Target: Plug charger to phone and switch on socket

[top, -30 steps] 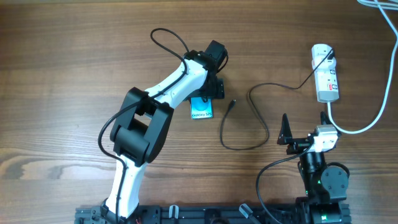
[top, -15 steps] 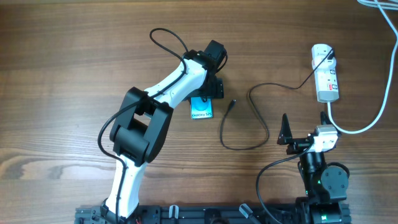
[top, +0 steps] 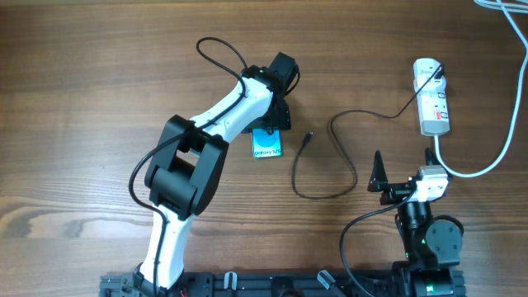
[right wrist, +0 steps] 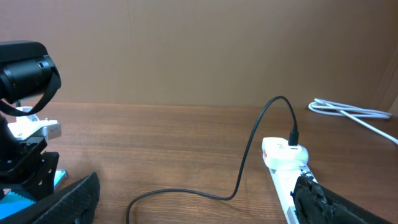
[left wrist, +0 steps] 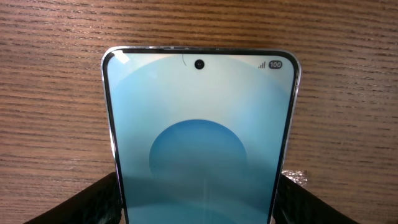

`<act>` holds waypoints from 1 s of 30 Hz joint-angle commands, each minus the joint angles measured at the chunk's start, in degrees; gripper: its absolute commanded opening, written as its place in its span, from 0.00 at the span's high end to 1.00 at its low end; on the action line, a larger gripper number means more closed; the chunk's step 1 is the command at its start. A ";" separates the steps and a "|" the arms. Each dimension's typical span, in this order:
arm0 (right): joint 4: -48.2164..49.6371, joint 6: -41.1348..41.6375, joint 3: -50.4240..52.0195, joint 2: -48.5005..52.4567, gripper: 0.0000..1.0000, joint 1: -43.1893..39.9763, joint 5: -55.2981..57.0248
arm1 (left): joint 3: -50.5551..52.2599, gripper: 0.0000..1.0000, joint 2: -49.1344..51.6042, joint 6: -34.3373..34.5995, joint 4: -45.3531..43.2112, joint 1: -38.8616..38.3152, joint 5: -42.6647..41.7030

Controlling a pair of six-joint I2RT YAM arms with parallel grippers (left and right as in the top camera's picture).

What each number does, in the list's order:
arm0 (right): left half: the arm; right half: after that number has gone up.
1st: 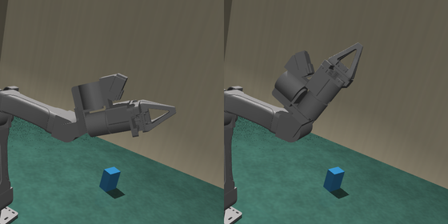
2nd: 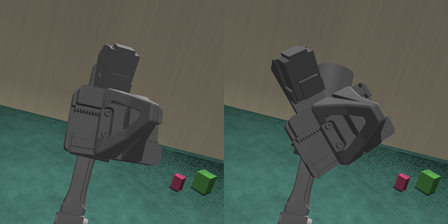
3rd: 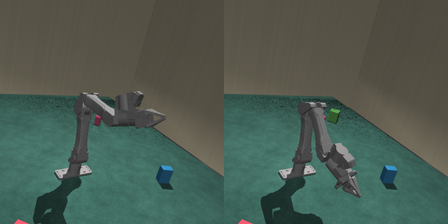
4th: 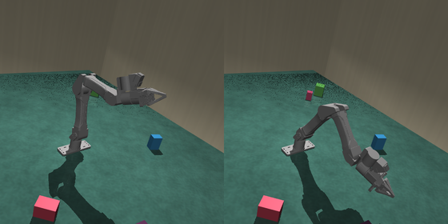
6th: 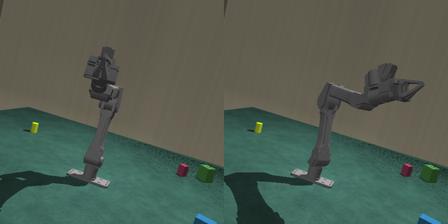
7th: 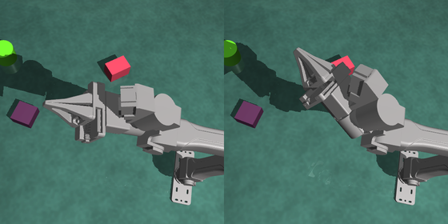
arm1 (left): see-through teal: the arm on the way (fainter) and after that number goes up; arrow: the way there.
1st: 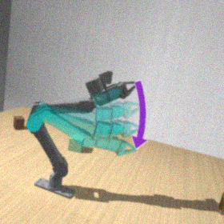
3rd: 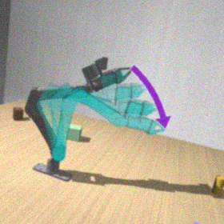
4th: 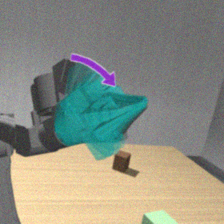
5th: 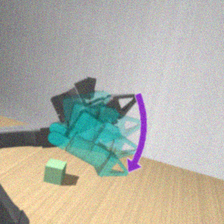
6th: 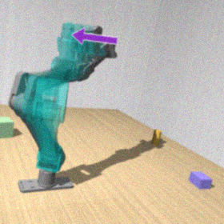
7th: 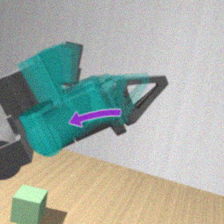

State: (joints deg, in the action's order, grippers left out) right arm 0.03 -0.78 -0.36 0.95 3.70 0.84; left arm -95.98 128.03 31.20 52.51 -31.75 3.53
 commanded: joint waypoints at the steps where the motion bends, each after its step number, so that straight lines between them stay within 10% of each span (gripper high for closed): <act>1: 0.33 -0.72 0.07 -0.02 0.00 -0.02 -0.76 | 2.01 0.24 1.16 0.59 1.95 0.52 0.81; 18: 0.33 -0.72 0.07 -0.02 0.00 -0.02 -0.76 | 1.79 0.26 -11.02 0.57 10.62 1.68 -18.45; 30: 0.31 -0.72 0.07 -0.02 0.00 -0.02 -0.76 | 1.79 0.28 -13.62 0.55 13.62 12.87 -69.85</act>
State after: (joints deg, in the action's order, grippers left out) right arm 0.03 -0.78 -0.36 0.95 3.70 0.84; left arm -94.21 117.08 31.40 66.22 -22.33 -46.19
